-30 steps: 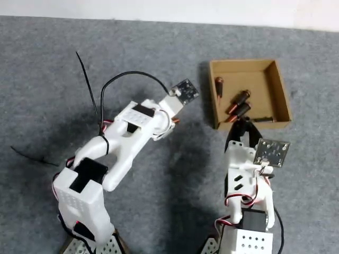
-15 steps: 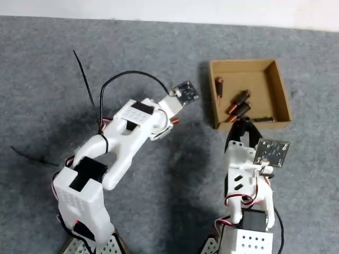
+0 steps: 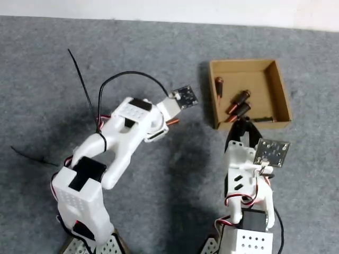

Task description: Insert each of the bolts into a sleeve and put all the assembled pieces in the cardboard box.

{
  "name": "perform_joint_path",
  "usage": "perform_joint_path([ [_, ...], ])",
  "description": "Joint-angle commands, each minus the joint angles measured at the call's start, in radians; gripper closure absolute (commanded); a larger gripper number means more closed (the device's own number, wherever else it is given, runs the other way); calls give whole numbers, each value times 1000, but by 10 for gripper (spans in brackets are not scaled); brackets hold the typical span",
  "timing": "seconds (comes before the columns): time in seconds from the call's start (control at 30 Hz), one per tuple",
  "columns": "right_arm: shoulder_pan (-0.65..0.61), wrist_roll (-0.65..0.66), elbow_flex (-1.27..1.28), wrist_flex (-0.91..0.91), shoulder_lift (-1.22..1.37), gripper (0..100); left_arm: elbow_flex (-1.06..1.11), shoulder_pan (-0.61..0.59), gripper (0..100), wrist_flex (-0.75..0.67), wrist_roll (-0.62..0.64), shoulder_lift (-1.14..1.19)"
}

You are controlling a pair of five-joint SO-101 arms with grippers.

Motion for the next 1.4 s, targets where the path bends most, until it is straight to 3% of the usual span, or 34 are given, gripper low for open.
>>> perform_joint_path([
  [0.0, -5, 9, 105, -2, -22, 992, -22, -24, 850, 40, -6, 7],
  [0.1, -5, 9, 105, -2, -22, 992, -22, -25, 883, 40, -8, 7],
  [0.2, -5, 9, 105, -2, -22, 992, -22, -25, 992, 41, -8, 7],
  [0.67, -8, 9, 105, -2, -22, 992, 16, -25, 993, 68, -5, -16],
  [1.03, -8, 9, 105, -2, -22, 992, 189, -25, 993, 198, -17, -452],
  [1.17, -5, 9, 105, -2, -22, 992, 283, -76, 993, 318, -190, -598],
  [1.37, -5, 11, 105, -1, -22, 992, 401, -308, 993, 393, -494, -785],
])
